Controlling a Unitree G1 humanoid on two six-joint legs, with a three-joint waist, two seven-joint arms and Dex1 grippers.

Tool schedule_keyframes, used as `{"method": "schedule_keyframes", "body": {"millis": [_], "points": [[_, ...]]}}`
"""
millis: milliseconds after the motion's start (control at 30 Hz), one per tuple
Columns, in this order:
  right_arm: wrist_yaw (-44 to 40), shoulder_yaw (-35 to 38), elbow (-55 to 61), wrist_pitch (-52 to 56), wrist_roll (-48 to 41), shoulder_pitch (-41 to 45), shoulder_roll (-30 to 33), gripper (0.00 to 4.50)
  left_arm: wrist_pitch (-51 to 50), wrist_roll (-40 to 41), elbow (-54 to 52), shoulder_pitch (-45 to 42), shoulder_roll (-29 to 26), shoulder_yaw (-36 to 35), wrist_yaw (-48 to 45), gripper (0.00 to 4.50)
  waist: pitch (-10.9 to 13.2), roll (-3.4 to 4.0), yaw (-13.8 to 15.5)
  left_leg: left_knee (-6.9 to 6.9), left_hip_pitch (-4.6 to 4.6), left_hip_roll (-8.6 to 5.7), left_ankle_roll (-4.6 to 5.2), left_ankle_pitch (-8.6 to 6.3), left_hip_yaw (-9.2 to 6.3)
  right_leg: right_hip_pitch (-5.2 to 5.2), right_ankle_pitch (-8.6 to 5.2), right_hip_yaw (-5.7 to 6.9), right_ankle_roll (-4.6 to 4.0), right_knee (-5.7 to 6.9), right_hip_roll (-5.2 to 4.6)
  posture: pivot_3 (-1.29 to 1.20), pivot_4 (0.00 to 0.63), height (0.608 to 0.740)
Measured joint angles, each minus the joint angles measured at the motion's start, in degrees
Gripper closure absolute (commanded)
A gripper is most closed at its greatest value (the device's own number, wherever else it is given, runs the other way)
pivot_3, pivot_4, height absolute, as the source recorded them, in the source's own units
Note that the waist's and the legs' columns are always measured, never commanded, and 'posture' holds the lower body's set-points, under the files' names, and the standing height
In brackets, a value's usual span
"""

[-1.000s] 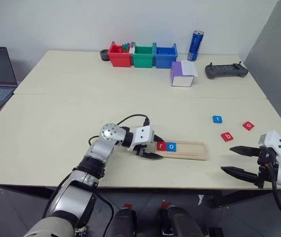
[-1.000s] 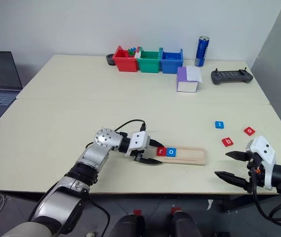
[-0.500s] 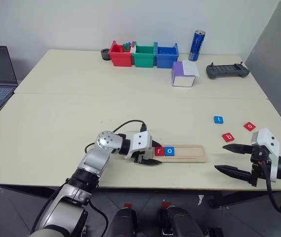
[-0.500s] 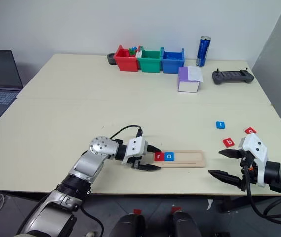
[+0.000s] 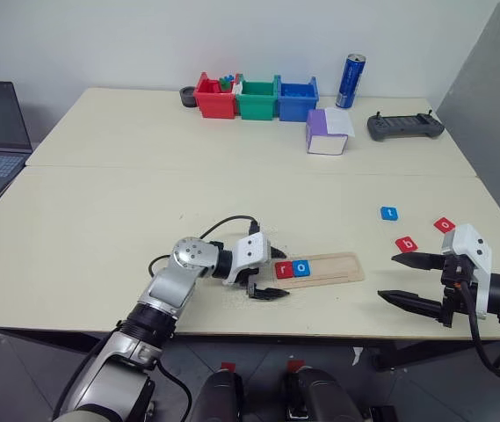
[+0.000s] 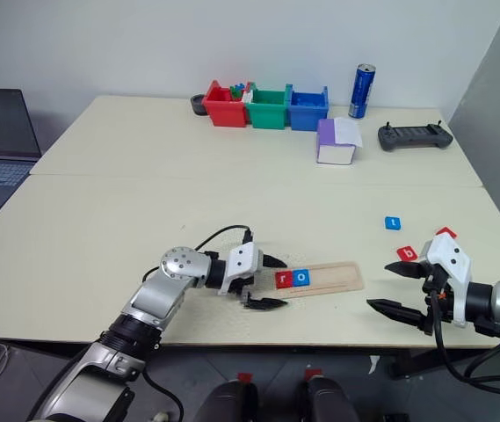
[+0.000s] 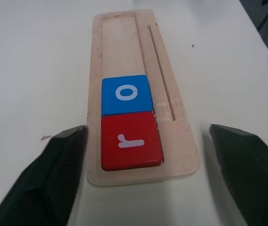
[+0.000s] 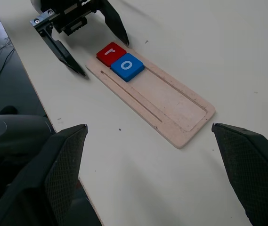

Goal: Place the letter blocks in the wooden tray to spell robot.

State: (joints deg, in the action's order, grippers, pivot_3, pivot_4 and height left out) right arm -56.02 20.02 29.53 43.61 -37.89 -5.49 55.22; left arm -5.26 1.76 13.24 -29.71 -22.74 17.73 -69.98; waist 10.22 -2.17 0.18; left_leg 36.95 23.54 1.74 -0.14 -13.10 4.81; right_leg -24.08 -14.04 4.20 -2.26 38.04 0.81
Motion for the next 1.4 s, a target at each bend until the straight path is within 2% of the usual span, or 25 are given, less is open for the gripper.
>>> {"method": "schedule_keyframes", "body": {"millis": [300,533,633,767,967,1400], "points": [[-0.2,-0.1,-0.6,0.5,0.0,0.5,0.2,0.00,3.3,1.1,-0.1,-0.9,-1.5,0.0,-1.2,0.02,0.0,0.00,0.1,0.00,0.00,0.00,0.00,0.00,0.01,0.00,0.00,-0.01,0.00,0.01,0.00,0.00,0.150,0.740],[0.1,3.7,-5.1,-0.4,0.8,0.6,0.6,0.00,2.1,7.3,-3.6,-1.0,-6.3,-4.0,-4.0,0.02,0.0,0.01,0.0,0.00,-0.01,0.01,0.00,0.00,0.01,0.00,0.00,-0.01,0.00,0.02,0.00,0.00,0.150,0.740],[3.8,5.5,-7.7,-1.5,1.5,2.5,-1.8,0.00,-0.4,12.3,-5.1,-1.7,-7.5,-8.2,-4.5,0.02,0.0,0.02,0.0,0.01,-0.02,0.01,0.00,0.00,0.02,0.00,0.00,-0.02,0.00,0.04,0.00,0.00,0.150,0.740],[12.7,6.4,-14.0,-1.6,4.3,5.6,-6.8,0.00,-4.3,16.6,-6.2,-2.0,-13.1,-12.6,-6.9,0.02,0.0,0.05,-0.2,-0.01,-0.06,0.02,-0.02,0.01,0.07,0.00,0.00,-0.07,-0.01,0.07,0.00,0.00,0.150,0.740],[22.2,7.6,-19.4,2.1,7.5,7.4,-8.8,0.00,-8.1,20.7,-7.4,-0.1,-18.5,-15.0,-9.6,0.02,0.0,0.08,-0.1,-0.01,-0.06,0.04,-0.02,0.01,0.12,-0.02,0.00,-0.12,-0.02,0.07,-0.01,0.00,0.150,0.740],[21.5,8.2,-18.5,4.7,7.3,8.3,-8.3,0.00,-10.6,22.9,-11.2,2.4,-20.5,-16.4,-9.5,0.02,0.0,0.11,-0.2,-0.01,-0.10,0.05,-0.01,0.01,0.15,-0.01,0.00,-0.15,-0.01,0.10,0.00,0.00,0.150,0.740]]}}
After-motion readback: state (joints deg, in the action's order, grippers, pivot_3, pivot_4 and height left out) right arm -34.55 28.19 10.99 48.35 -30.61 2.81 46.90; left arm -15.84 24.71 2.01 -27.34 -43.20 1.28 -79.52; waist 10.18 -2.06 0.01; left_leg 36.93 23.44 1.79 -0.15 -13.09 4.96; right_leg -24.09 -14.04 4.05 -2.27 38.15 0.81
